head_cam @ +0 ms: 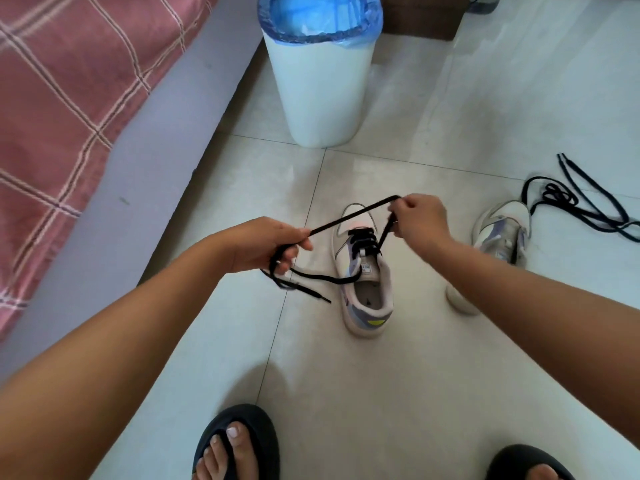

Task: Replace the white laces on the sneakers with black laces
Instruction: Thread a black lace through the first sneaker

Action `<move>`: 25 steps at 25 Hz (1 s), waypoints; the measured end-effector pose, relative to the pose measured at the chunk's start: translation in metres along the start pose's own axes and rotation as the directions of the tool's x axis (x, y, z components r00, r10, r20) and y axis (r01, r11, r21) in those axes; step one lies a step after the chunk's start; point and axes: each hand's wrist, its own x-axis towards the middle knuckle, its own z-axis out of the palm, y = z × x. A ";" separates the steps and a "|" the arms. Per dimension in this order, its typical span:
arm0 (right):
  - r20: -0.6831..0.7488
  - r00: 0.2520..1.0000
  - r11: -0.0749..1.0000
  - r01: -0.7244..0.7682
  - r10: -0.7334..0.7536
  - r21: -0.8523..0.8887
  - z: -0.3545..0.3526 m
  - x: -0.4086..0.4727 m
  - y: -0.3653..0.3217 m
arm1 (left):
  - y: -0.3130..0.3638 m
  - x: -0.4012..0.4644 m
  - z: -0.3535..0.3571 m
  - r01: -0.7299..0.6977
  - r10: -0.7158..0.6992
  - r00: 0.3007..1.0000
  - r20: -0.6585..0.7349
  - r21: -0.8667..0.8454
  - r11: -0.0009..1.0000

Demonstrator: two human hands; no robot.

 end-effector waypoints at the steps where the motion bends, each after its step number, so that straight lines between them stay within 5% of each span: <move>1: 0.001 0.991 0.981 -0.131 0.133 0.141 -0.007 0.006 0.003 | -0.012 0.000 -0.009 0.037 -0.037 0.999 -0.025 0.013 0.999; 5: 0.042 0.955 0.926 -0.295 0.294 0.237 -0.013 0.011 0.018 | -0.072 -0.006 -0.053 0.259 -0.234 0.959 -0.160 0.162 0.952; 9: 0.111 0.981 0.972 -0.174 0.157 0.160 -0.006 0.006 0.009 | -0.100 -0.009 -0.072 0.407 -0.342 0.905 -0.254 0.284 0.868; 12: 0.437 0.893 0.994 0.106 -0.106 0.025 0.001 -0.007 -0.007 | -0.079 0.000 -0.042 0.276 -0.250 0.958 -0.142 0.212 0.938; 15: 0.445 0.869 0.921 0.333 -0.216 -0.204 0.005 -0.011 -0.002 | -0.052 0.020 0.006 0.069 -0.077 0.995 -0.059 -0.125 0.990; 19: 0.414 0.888 0.859 0.363 -0.202 -0.360 0.004 -0.024 0.025 | -0.037 0.048 0.052 -0.042 -0.034 0.983 -0.178 -0.407 0.912; 25: 0.416 0.905 0.873 0.269 -0.085 -0.406 0.016 -0.038 0.037 | -0.037 0.061 0.078 -0.061 -0.049 0.932 -0.359 -0.288 0.956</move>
